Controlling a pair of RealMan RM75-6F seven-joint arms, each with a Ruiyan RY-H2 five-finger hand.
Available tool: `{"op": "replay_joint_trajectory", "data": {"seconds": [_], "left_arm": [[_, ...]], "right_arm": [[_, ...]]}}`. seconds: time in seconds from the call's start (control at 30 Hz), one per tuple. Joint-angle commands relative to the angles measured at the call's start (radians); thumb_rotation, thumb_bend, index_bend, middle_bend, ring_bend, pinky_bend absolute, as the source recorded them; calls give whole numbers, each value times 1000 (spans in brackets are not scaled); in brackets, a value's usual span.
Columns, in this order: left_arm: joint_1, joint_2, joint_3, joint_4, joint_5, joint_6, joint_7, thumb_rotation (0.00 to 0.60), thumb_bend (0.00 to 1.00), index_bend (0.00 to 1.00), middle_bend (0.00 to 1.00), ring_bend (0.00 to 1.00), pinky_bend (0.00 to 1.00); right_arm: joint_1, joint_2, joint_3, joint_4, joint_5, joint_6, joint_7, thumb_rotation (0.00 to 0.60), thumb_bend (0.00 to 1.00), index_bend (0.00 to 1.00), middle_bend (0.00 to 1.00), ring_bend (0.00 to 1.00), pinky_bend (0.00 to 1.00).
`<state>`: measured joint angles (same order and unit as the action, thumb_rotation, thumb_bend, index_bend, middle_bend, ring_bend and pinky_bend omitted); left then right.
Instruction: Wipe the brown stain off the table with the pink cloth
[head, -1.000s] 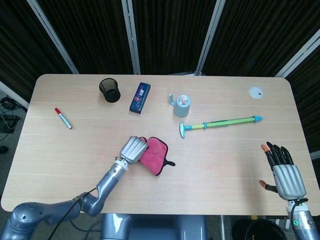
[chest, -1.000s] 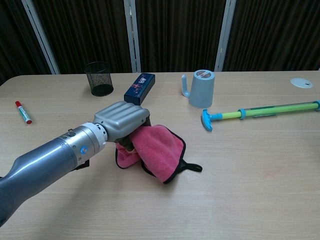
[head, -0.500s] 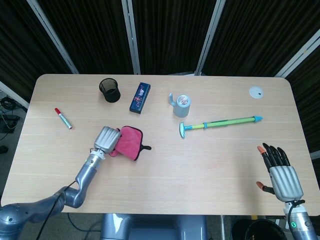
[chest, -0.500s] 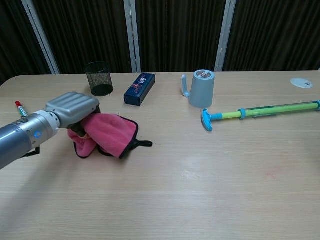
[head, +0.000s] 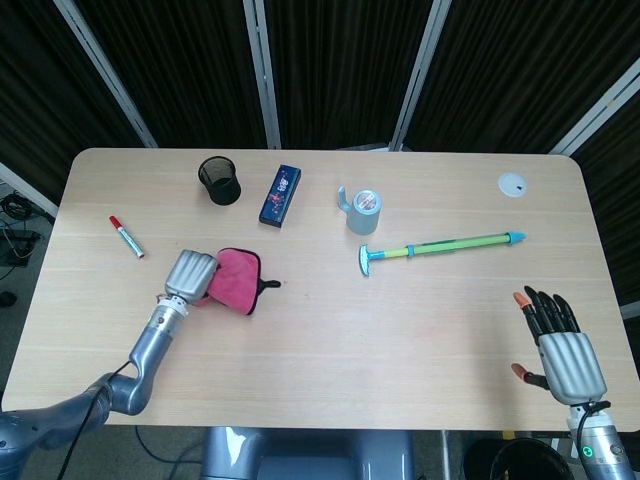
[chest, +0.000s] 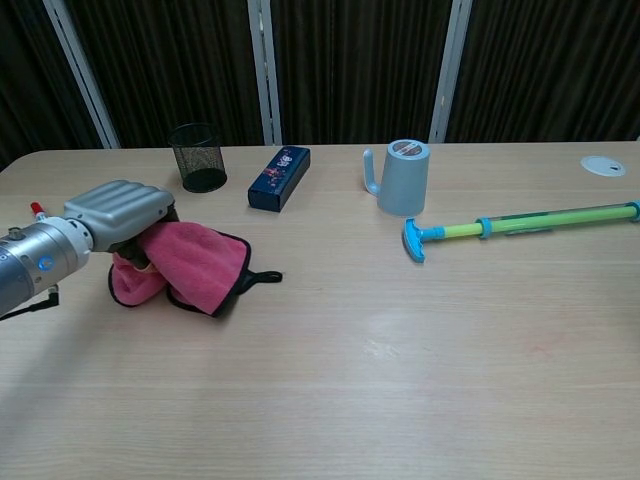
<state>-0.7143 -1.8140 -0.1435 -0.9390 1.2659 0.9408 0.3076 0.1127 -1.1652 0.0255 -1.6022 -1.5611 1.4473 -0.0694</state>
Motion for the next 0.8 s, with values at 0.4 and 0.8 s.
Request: {"op": "replay_joint_trajectory", "data": {"seconds": [0.4, 0.8], "left_arm": [[-80, -137, -11, -189, 84, 54, 65, 600, 414, 861, 705, 614, 610], [-117, -165, -49, -107, 65, 36, 111, 600, 414, 861, 704, 614, 610]], "right_arm": [[-5, 13, 6, 5, 9, 7, 29, 600, 0, 0, 0, 0, 0], [-10, 18, 6, 6, 16, 8, 33, 600, 0, 0, 0, 0, 0]]}}
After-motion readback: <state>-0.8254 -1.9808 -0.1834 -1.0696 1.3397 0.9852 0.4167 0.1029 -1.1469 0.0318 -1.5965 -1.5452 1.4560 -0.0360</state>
